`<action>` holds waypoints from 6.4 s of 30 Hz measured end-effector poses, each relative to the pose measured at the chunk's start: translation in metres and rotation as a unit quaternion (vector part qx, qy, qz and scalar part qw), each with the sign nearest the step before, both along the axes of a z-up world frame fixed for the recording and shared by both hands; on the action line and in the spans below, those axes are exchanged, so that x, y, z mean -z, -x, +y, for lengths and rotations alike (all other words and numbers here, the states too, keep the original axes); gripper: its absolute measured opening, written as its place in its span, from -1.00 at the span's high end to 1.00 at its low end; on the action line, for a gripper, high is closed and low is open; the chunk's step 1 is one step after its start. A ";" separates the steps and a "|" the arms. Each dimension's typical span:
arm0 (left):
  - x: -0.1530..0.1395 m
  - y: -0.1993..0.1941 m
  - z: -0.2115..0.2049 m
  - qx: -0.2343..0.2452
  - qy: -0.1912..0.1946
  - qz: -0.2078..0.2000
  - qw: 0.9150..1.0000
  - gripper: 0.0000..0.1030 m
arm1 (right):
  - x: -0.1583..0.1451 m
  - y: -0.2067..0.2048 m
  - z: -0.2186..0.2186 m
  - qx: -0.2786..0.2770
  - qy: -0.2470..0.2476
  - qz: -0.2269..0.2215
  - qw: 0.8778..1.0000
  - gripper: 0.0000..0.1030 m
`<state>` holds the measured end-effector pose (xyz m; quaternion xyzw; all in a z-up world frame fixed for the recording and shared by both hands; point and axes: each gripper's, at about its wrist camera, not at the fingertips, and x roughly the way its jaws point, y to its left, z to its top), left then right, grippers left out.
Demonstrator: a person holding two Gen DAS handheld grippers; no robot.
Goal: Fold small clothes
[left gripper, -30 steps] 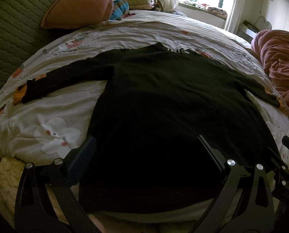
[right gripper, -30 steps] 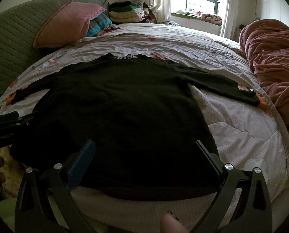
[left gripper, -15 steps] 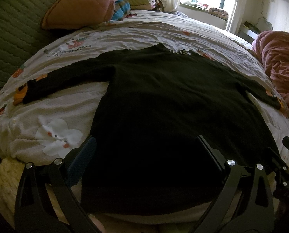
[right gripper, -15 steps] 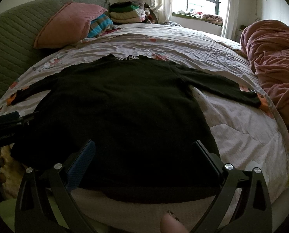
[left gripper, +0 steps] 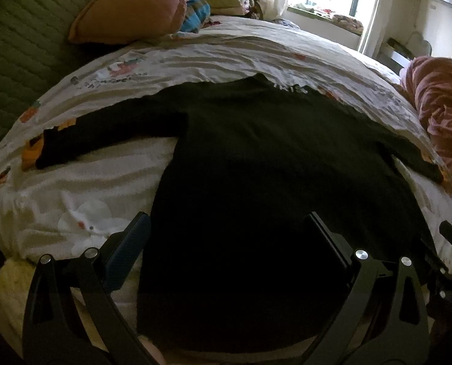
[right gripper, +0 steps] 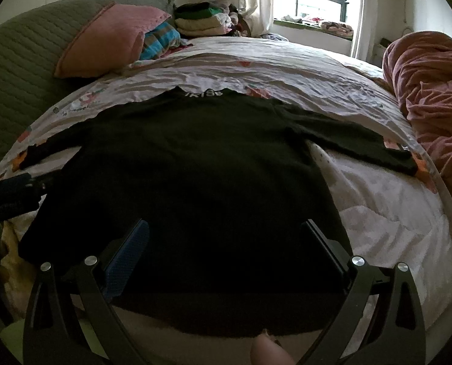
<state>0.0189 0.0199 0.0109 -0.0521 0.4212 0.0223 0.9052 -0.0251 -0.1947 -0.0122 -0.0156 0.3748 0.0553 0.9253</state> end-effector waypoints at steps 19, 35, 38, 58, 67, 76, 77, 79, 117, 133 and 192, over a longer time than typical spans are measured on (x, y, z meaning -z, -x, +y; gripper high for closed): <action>-0.008 -0.060 -0.001 -0.002 0.024 0.017 1.000 -0.82 | -0.020 -0.065 -0.007 0.005 -0.022 -0.010 1.000 -0.92; -0.011 -0.124 -0.018 0.001 0.025 0.027 0.999 -0.82 | -0.029 -0.133 -0.064 0.082 -0.045 -0.014 0.995 -0.92; -0.010 -0.135 -0.023 0.005 0.022 0.031 0.999 -0.82 | -0.026 -0.142 -0.083 0.106 -0.042 -0.012 0.993 -0.92; 0.026 -0.192 -0.050 0.020 0.037 0.055 0.998 -0.82 | 0.023 -0.174 -0.236 0.317 -0.060 0.039 0.946 -0.92; 0.037 -0.208 -0.046 0.012 0.029 0.062 0.998 -0.82 | 0.047 -0.170 -0.298 0.398 -0.101 0.071 0.909 -0.91; 0.036 -0.208 -0.035 0.003 0.040 0.059 0.997 -0.82 | 0.064 -0.173 -0.347 0.434 -0.177 0.049 0.882 -0.46; 0.034 -0.206 -0.033 0.002 0.042 0.058 0.997 -0.82 | 0.064 -0.172 -0.352 0.438 -0.190 0.042 0.878 -0.28; 0.031 -0.205 -0.030 0.000 0.045 0.057 0.997 -0.82 | 0.064 -0.170 -0.362 0.439 -0.219 0.028 0.871 0.10; -0.027 -0.174 0.043 -0.012 0.190 0.017 0.982 -0.82 | -0.084 -0.210 -0.067 0.011 -0.127 -0.120 0.985 0.77; 0.010 -0.172 0.079 -0.018 0.289 0.040 0.956 -0.57 | -0.026 -0.216 0.042 -0.077 -0.083 -0.066 0.991 0.77; 0.037 -0.174 0.038 0.015 0.085 0.056 0.995 0.70 | 0.060 -0.224 -0.030 0.014 0.005 0.103 0.995 -0.18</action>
